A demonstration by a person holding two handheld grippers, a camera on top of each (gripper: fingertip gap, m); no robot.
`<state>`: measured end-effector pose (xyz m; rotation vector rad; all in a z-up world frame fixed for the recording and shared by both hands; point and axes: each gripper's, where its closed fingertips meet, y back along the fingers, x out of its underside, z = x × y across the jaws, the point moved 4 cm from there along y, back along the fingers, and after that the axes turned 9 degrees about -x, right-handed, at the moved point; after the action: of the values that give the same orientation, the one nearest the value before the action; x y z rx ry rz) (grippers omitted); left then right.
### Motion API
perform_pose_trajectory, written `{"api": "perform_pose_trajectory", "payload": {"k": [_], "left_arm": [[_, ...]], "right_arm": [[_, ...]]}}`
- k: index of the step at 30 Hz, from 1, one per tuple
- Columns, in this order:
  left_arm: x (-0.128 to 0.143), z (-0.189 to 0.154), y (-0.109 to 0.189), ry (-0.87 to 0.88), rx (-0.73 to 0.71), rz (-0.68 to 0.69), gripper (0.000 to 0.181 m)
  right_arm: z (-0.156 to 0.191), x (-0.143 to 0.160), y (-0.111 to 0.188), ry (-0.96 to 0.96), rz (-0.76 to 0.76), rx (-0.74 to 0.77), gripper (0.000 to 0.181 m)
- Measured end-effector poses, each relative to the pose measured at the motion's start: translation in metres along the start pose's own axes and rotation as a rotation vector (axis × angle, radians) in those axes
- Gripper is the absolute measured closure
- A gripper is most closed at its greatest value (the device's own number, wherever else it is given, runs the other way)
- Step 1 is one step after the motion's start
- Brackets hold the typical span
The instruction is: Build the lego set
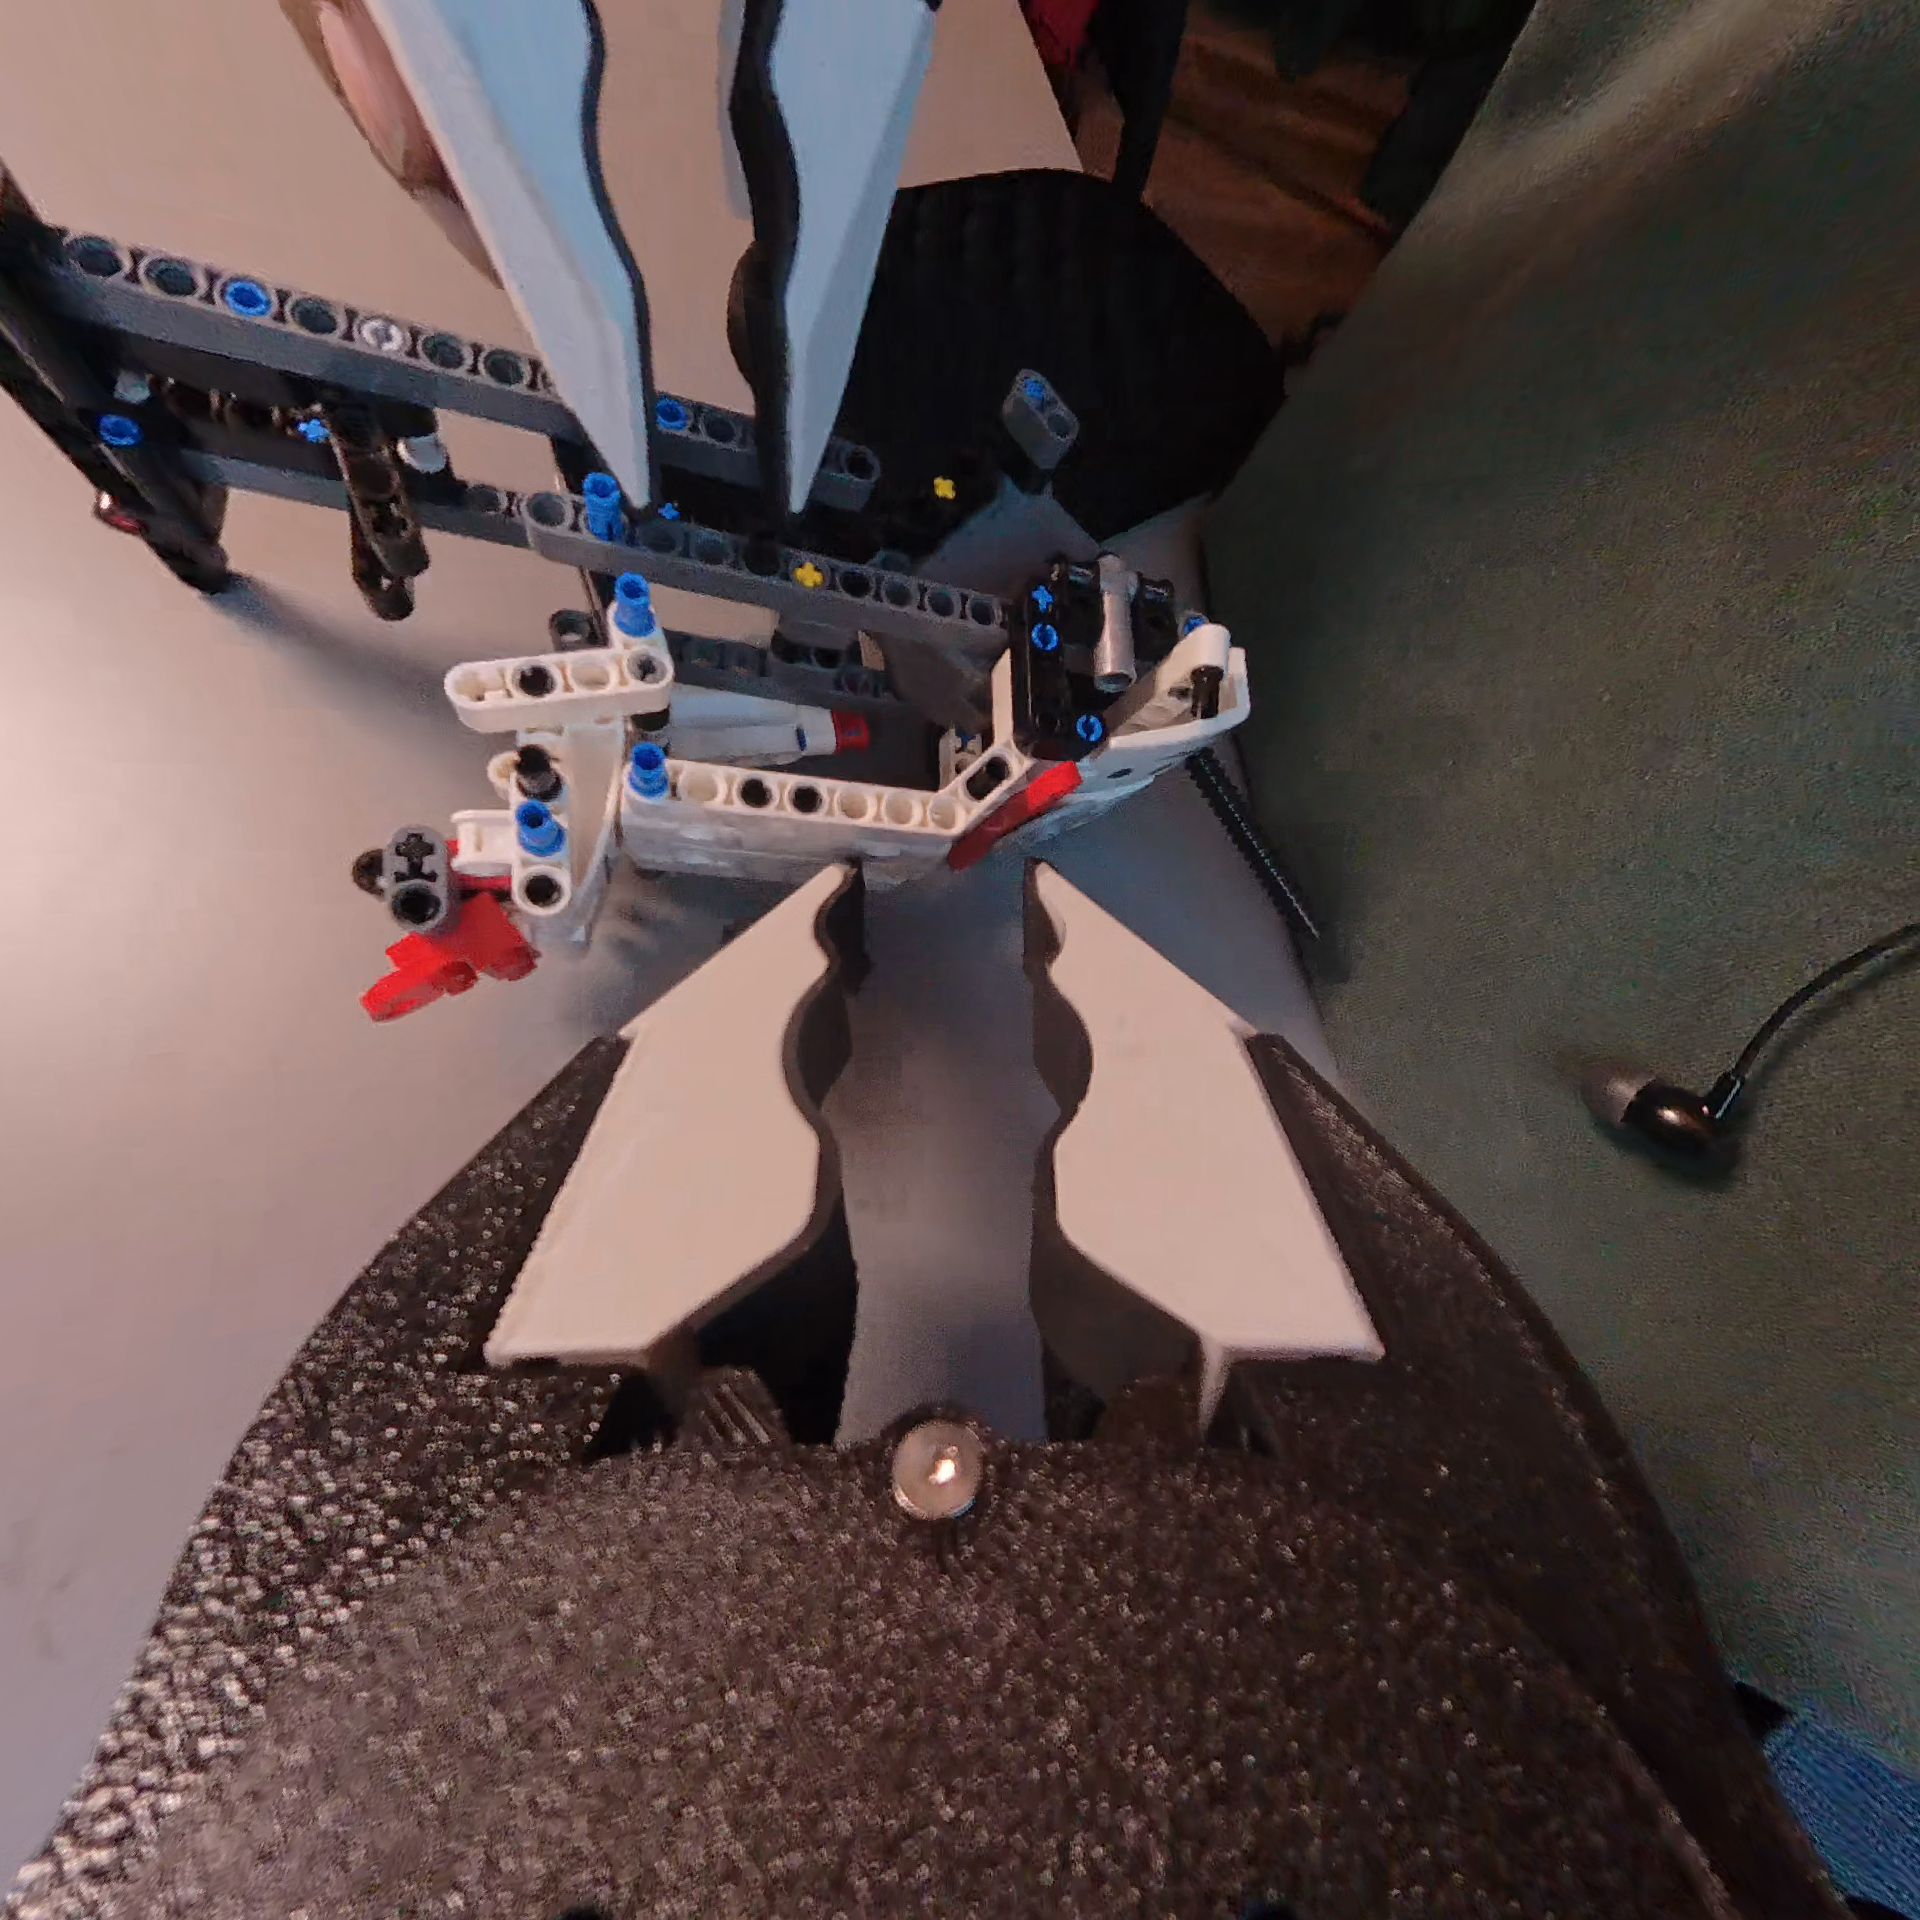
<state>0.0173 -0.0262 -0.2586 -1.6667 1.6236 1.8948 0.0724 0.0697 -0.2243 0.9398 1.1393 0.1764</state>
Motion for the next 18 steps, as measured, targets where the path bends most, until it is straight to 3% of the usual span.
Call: {"api": "perform_pose_trajectory", "payload": {"k": [7,15,18], "left_arm": [[0.012,0.026,-0.003,0.072,-0.159,0.105,0.155],[0.015,0.016,-0.016,0.202,-0.423,0.153,0.138],[0.019,0.017,-0.014,0.169,-0.466,0.172,0.144]], "right_arm": [[-0.001,0.013,0.01,-0.065,-0.122,0.047,0.163],[-0.004,0.012,0.007,-0.046,-0.136,0.083,0.164],[-0.007,0.01,0.004,-0.033,-0.14,0.08,0.164]]}}
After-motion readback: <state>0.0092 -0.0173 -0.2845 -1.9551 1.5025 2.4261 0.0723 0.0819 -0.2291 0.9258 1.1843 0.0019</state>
